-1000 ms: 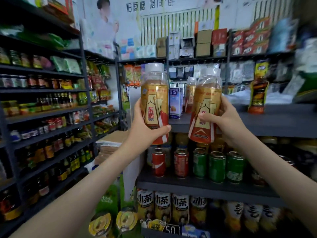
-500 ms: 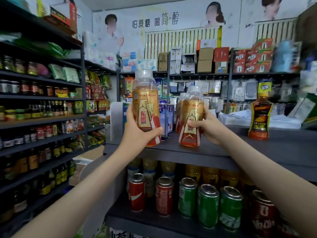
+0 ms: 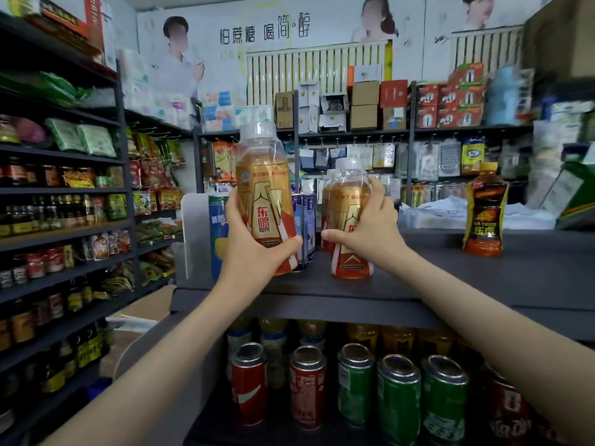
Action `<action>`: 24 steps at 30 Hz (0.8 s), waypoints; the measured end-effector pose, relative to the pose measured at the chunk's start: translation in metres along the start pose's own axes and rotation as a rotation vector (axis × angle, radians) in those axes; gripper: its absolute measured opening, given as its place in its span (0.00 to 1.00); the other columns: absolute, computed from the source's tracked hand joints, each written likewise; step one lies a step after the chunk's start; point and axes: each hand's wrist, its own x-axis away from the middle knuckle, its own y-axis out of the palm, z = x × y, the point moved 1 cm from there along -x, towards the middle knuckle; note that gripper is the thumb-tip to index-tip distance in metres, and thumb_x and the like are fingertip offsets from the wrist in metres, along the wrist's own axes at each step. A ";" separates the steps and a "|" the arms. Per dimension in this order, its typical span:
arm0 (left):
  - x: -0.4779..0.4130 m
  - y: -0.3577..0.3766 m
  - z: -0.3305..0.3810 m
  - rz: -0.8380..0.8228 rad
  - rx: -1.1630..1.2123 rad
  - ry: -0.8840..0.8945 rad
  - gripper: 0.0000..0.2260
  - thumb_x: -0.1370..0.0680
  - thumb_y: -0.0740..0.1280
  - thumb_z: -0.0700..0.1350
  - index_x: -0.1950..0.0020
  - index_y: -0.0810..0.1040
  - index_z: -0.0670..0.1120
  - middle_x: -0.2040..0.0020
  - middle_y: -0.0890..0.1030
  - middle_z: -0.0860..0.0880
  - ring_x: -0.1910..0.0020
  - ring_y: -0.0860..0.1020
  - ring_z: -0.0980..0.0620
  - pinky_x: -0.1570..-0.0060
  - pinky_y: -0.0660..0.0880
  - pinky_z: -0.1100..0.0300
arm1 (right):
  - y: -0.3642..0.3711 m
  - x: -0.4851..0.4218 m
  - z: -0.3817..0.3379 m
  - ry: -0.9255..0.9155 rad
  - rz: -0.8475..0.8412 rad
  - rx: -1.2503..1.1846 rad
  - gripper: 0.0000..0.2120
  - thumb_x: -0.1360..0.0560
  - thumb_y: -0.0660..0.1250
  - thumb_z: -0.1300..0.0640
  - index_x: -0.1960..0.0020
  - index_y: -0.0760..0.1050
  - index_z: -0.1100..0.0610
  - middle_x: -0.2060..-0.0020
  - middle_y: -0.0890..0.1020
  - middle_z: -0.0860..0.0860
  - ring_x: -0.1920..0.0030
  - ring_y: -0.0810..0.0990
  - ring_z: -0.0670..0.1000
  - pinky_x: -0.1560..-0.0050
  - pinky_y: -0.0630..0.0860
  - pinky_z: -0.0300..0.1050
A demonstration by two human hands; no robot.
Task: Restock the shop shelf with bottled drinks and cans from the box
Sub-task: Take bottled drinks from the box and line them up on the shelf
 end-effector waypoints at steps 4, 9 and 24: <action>-0.001 0.001 -0.001 -0.016 0.014 0.030 0.48 0.32 0.78 0.42 0.23 0.48 0.53 0.34 0.67 0.59 0.40 0.70 0.65 0.42 0.65 0.72 | -0.007 -0.004 0.006 0.029 -0.096 -0.178 0.51 0.33 0.77 0.55 0.25 0.43 0.52 0.33 0.66 0.57 0.37 0.71 0.55 0.40 0.71 0.47; 0.001 0.008 -0.003 -0.080 0.040 0.021 0.49 0.33 0.78 0.42 0.24 0.47 0.54 0.44 0.64 0.70 0.50 0.66 0.82 0.56 0.63 0.86 | -0.017 -0.002 0.004 0.016 -0.106 -0.081 0.53 0.33 0.77 0.52 0.24 0.41 0.52 0.29 0.61 0.57 0.31 0.65 0.56 0.35 0.65 0.48; 0.005 0.013 -0.004 -0.125 0.030 -0.007 0.50 0.33 0.78 0.42 0.24 0.47 0.56 0.43 0.66 0.69 0.46 0.70 0.73 0.47 0.67 0.77 | -0.023 -0.009 0.019 0.179 -0.234 -0.377 0.40 0.24 0.62 0.71 0.24 0.44 0.46 0.43 0.75 0.53 0.48 0.78 0.50 0.46 0.79 0.52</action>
